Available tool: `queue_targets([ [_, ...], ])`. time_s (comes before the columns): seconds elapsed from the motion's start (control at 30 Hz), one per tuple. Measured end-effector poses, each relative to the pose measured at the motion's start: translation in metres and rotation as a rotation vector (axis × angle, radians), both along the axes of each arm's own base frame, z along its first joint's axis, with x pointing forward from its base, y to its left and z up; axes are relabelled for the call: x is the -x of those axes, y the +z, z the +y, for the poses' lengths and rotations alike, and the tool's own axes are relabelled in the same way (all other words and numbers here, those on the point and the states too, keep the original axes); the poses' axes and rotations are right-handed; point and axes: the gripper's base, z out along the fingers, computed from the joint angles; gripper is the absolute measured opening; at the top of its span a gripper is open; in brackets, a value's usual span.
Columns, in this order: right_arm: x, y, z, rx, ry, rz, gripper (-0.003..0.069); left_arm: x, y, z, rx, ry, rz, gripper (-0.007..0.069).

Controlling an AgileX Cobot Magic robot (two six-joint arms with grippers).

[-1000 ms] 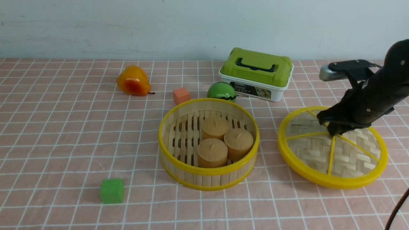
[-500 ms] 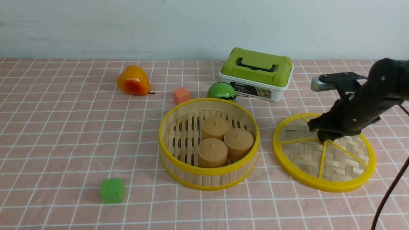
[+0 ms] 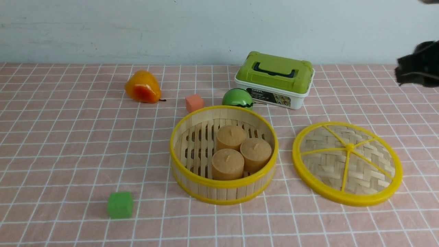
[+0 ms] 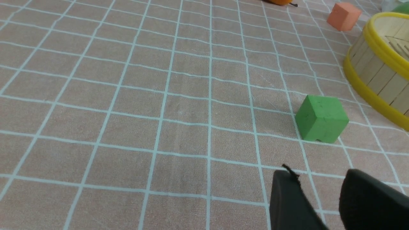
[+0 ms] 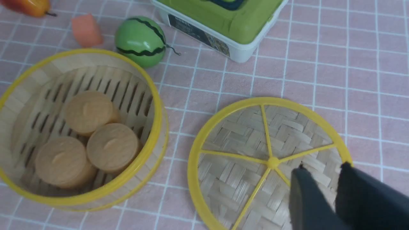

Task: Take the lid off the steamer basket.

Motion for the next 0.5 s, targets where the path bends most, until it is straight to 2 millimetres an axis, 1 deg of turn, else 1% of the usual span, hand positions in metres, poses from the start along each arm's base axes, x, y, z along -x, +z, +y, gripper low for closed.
queue_targets([
  [0.07,0.034,0.002,-0.001,-0.015,0.004,-0.026,0.0018,0.000,0.000,0.000,0.000,0.000,0.000,0.0239],
  [0.1,0.041,0.004,-0.002,-0.017,0.005,-0.040,0.0013,0.000,0.000,0.000,0.000,0.000,0.000,0.0239],
  [0.13,0.054,0.001,-0.002,-0.024,0.006,-0.042,-0.0001,0.000,0.000,0.000,0.000,0.000,0.000,0.0239],
  [0.17,0.081,0.001,-0.003,-0.038,0.010,-0.078,-0.0018,0.000,0.000,0.000,0.000,0.000,0.000,0.0239],
  [0.2,0.087,-0.002,-0.003,-0.042,0.010,-0.079,-0.0019,0.000,0.000,0.000,0.000,0.000,0.000,0.0239],
  [0.27,0.129,-0.007,-0.006,-0.049,0.016,-0.145,-0.0022,0.000,0.000,0.000,0.000,0.000,0.000,0.0239],
  [0.3,0.129,-0.009,-0.006,-0.049,0.016,-0.138,-0.0022,0.000,0.000,0.000,0.000,0.000,0.000,0.0239],
  [0.33,0.153,-0.012,-0.008,-0.046,0.020,-0.188,-0.0022,0.000,0.000,0.000,0.000,0.000,0.000,0.0239],
  [0.37,0.158,-0.014,-0.008,-0.045,0.019,-0.198,-0.0022,0.000,0.000,0.000,0.000,0.000,0.000,0.0239],
  [0.43,0.181,-0.022,-0.011,-0.028,0.015,-0.250,-0.0022,0.000,0.000,0.000,0.000,0.000,0.000,0.0239],
  [0.47,0.181,-0.024,-0.011,-0.024,0.014,-0.246,-0.0022,0.000,0.000,0.000,0.000,0.000,0.000,0.0239],
  [0.5,0.193,-0.028,-0.014,-0.002,0.006,-0.289,-0.0022,0.000,0.000,0.000,0.000,0.000,0.000,0.0239],
])
